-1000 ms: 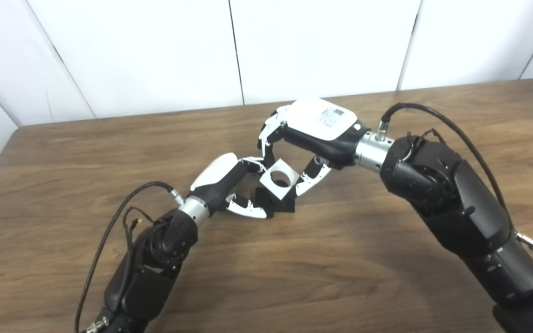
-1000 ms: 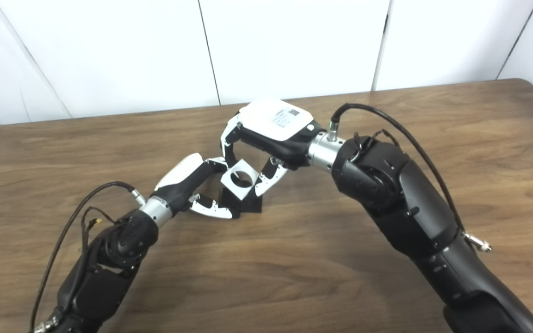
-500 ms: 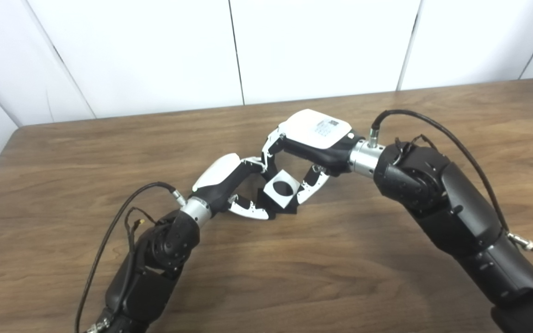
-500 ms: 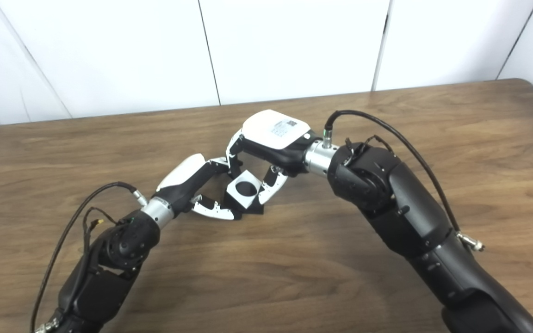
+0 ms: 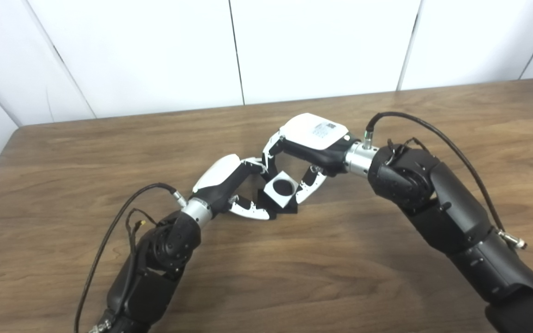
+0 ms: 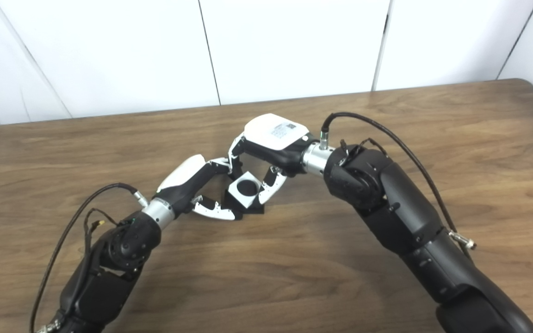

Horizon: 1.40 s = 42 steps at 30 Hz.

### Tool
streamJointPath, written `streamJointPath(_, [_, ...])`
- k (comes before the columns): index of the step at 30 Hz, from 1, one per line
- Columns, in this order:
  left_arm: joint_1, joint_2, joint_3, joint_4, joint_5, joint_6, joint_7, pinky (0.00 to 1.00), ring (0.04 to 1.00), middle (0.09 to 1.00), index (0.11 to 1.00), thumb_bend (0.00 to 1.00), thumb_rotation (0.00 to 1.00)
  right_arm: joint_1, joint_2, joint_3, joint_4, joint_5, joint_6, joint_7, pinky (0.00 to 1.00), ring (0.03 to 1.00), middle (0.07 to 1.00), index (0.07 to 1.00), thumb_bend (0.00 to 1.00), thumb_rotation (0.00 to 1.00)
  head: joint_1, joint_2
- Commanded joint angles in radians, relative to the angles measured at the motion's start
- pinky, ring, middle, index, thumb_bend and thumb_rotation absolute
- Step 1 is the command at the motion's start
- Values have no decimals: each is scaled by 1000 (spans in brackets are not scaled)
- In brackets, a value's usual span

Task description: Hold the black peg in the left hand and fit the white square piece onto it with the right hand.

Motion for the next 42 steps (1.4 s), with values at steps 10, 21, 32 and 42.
streamJointPath(10, [-24, 3, 6, -48, -2, 0, 6, 922, 933, 881, 489, 520, 80, -52, -4, 10, 11, -40, 35, 25, 889, 830, 767, 548, 579, 183, 5, 4])
streamJointPath(21, [-30, 7, 12, -36, -12, -4, 4, 934, 927, 882, 489, 519, 81, -57, -26, 15, -8, -67, 100, 124, 909, 920, 926, 994, 1000, 399, 2, 6])
streamJointPath(32, [-31, 11, 14, -35, -12, -4, 1, 945, 927, 878, 489, 520, 80, -54, -30, -37, -24, -33, 113, 100, 905, 914, 923, 996, 1000, 376, 3, 5])
streamJointPath(42, [-28, 13, 11, -36, -12, -5, -2, 935, 926, 881, 489, 519, 81, -1, -32, -177, -69, 36, 137, -19, 696, 813, 835, 798, 814, 189, -3, 2])
